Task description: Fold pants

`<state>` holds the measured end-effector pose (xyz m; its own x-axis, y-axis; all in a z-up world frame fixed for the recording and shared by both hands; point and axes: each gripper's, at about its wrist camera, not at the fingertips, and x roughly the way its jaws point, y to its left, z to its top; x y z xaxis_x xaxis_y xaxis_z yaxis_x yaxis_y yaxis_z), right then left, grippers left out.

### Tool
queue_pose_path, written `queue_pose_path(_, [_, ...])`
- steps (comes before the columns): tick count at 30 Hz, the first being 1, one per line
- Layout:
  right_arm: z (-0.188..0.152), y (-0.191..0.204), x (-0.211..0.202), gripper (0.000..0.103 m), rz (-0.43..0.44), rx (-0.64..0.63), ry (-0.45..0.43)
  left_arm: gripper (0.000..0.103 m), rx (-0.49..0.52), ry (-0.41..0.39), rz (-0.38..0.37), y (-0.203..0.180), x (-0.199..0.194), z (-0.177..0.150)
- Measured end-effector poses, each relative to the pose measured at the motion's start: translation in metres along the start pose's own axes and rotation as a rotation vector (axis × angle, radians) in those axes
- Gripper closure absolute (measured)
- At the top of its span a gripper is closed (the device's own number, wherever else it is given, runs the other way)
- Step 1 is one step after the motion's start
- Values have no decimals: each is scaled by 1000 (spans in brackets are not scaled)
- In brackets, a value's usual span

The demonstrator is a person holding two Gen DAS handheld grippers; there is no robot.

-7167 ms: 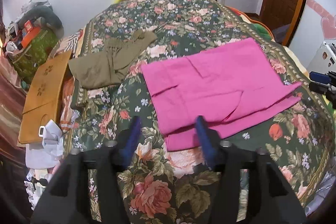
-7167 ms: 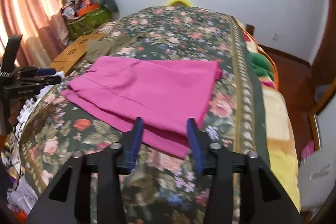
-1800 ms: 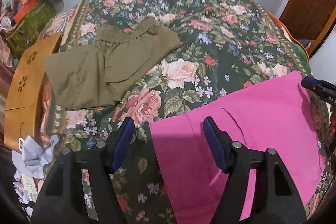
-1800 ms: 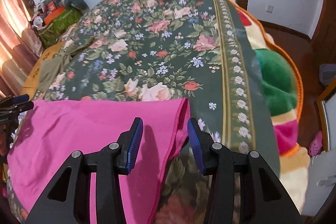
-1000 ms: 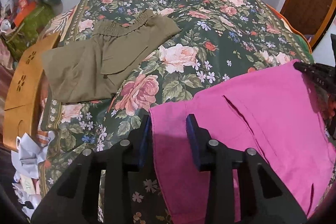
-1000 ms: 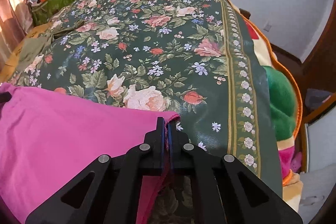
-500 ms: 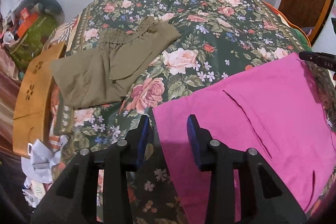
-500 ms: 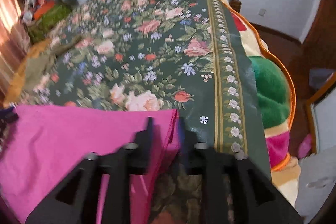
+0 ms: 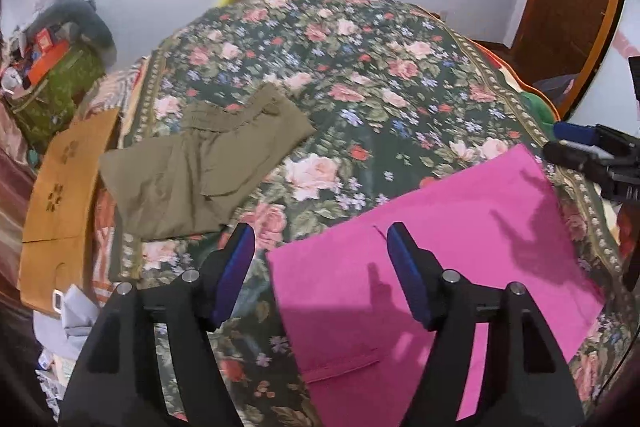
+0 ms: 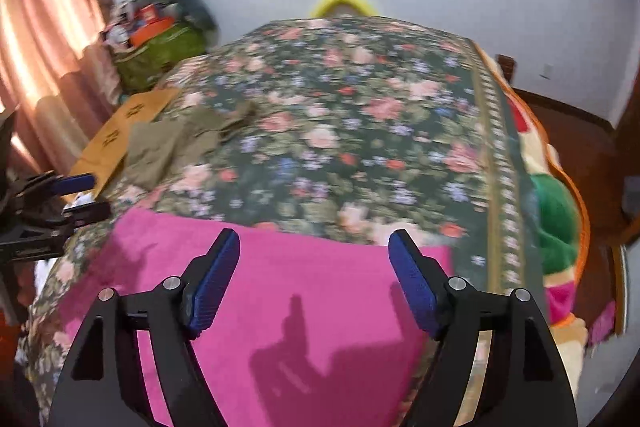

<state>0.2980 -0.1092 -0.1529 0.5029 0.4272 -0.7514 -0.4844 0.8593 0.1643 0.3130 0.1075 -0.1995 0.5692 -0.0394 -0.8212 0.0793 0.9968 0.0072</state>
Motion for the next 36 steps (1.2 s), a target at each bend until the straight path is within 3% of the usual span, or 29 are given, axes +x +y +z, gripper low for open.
queue_pose_path(4, [-3, 20, 21, 29, 62, -29, 48, 25, -2, 66, -18, -4, 19, -5])
queue_pose_path(11, [-23, 34, 66, 29, 150, -4, 203, 25, 21, 171, -27, -11, 52, -20])
queue_pose_path(16, [-45, 46, 91, 28, 156, -54, 343, 21, 39, 208, -37, -13, 63, -29])
queue_pose_path(19, [-50, 46, 86, 22, 143, -64, 332, 18, 54, 210, -29, -15, 62, -33])
queue_pose_path(36, [-93, 26, 25, 20, 108, 2, 319, 15, 21, 176, 7, -9, 15, -67])
